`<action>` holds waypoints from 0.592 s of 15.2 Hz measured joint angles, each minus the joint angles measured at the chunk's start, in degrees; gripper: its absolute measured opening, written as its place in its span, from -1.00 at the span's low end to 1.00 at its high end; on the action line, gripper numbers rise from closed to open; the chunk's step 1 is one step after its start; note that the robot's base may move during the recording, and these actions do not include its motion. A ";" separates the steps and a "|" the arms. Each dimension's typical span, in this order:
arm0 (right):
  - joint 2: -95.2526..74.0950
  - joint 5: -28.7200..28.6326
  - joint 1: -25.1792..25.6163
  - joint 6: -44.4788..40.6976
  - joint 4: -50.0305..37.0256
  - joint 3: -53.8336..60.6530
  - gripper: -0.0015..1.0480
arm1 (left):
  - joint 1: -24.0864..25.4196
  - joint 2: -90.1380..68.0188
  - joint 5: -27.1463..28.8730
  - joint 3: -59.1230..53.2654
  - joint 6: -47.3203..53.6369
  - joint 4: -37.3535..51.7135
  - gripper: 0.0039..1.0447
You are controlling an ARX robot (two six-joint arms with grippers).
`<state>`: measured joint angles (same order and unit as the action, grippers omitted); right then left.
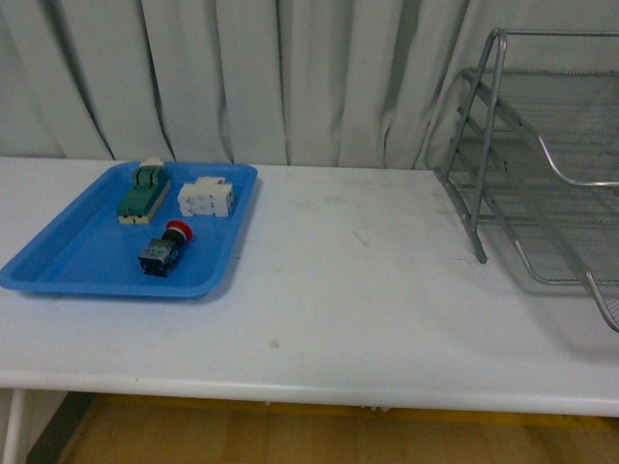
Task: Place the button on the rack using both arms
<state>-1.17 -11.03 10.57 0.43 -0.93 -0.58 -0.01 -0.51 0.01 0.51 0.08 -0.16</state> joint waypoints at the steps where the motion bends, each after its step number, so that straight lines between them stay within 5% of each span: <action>1: 0.22 1.18 -0.98 -0.04 0.20 0.00 -0.96 | 0.00 0.00 0.00 0.00 0.00 0.00 0.88; 3: 0.96 9.42 -9.53 -0.07 1.07 0.00 -0.96 | 0.00 0.00 -0.02 0.00 0.00 0.00 0.88; 6: 0.96 9.94 -10.86 -0.13 1.11 0.00 -0.96 | 0.00 0.00 0.00 0.00 0.00 0.00 0.88; 7: 0.96 10.99 -10.56 -0.24 1.11 0.00 0.46 | 0.00 0.00 -0.02 0.00 0.00 0.00 0.88; 9: 0.96 10.99 -10.56 -0.24 1.11 0.00 0.60 | 0.00 0.00 -0.02 0.00 0.00 0.00 0.88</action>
<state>-0.21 -0.03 0.01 0.19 0.19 -0.58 -0.01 -0.51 -0.01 0.51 0.08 -0.16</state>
